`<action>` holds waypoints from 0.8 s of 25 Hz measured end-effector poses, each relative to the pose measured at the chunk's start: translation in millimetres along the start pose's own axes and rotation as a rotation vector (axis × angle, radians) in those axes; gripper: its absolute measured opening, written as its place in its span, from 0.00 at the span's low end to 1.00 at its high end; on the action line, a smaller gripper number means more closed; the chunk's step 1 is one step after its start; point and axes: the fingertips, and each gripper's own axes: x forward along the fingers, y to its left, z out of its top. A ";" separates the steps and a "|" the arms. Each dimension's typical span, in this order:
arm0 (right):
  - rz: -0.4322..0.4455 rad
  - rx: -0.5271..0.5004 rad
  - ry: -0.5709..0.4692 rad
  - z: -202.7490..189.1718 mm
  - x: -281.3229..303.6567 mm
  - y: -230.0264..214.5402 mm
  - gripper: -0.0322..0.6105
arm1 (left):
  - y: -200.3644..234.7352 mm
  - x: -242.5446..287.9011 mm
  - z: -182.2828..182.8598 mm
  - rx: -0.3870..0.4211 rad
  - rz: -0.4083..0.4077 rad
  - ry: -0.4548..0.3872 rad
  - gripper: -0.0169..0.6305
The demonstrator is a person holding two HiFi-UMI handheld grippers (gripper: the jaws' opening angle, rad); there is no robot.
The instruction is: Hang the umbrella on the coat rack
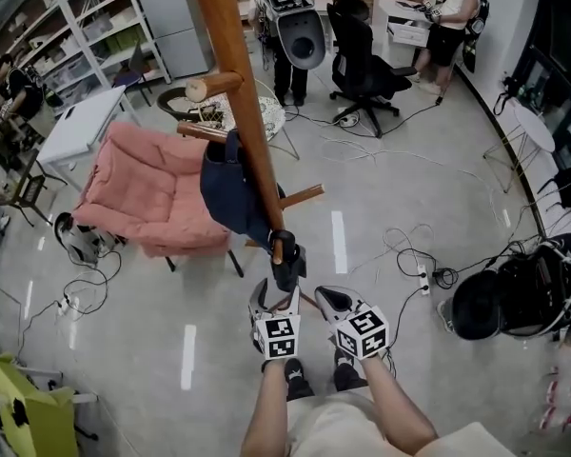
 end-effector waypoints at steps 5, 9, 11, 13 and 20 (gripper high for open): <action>-0.017 0.023 -0.025 -1.7 3.0 5.0 0.05 | 2.7 -25.8 16.7 -0.006 -0.009 -0.042 0.50; -0.044 0.034 -0.056 5.4 2.2 1.3 0.05 | 1.6 -37.9 30.5 0.008 -0.031 -0.064 0.50; -0.061 0.045 -0.066 5.5 1.1 -0.4 0.05 | 0.9 -44.4 31.2 0.002 -0.045 -0.065 0.50; -0.085 0.065 -0.078 3.7 0.0 -2.8 0.05 | 1.5 -50.1 29.1 -0.010 -0.059 -0.065 0.50; -0.171 0.123 -0.120 -3.6 -9.9 -13.0 0.05 | 7.6 -65.8 25.6 -0.004 -0.115 -0.092 0.49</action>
